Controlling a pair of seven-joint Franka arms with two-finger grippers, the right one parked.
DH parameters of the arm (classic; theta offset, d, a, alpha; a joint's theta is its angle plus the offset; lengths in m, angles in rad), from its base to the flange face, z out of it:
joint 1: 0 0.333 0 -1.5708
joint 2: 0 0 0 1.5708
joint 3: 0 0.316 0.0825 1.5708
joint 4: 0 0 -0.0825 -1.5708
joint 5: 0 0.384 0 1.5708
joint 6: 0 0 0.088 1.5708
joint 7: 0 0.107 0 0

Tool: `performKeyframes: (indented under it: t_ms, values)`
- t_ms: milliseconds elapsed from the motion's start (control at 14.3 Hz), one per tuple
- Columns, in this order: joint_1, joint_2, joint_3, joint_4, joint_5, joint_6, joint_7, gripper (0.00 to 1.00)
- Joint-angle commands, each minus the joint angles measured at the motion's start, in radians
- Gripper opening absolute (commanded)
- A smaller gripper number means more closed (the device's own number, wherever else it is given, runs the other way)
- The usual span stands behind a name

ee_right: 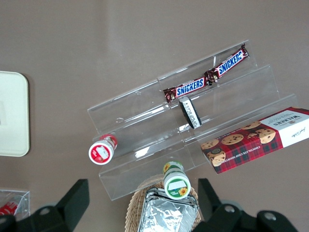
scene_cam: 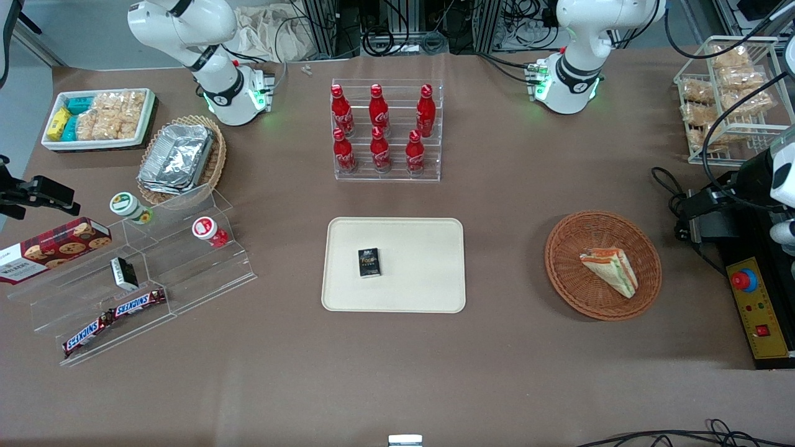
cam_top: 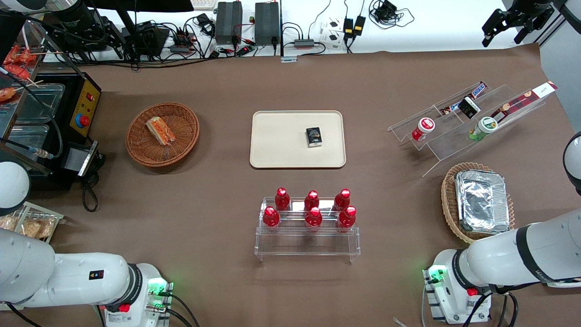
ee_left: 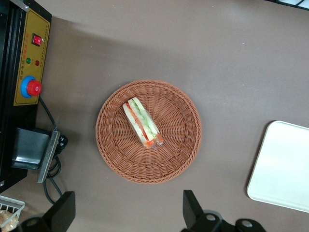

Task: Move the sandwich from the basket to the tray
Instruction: 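Move the left gripper toward the wicker basket holding the sandwich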

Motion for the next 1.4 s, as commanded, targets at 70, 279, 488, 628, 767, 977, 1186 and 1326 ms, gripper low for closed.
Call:
performKeyframes:
  t_ms: [70,279,488,628,767,977,1186,1326]
  values:
    - [0.01,0.013,-0.004,0.019,-0.017,-0.02,0.0,1.0]
    - [0.021,0.038,-0.004,0.025,-0.017,-0.016,0.006,1.0]
    - [0.03,0.054,-0.004,0.01,-0.017,-0.014,-0.013,1.0]
    - [0.03,0.068,-0.004,-0.006,-0.017,-0.002,-0.113,1.0]
    - [0.03,0.082,-0.004,-0.018,-0.017,0.006,-0.259,1.0]
    - [0.038,0.11,-0.004,-0.038,-0.019,0.036,-0.377,1.0]
    - [0.08,0.159,-0.004,-0.039,-0.071,0.076,-0.537,1.0]
    - [0.081,0.194,-0.004,-0.038,-0.086,0.105,-0.624,1.0]
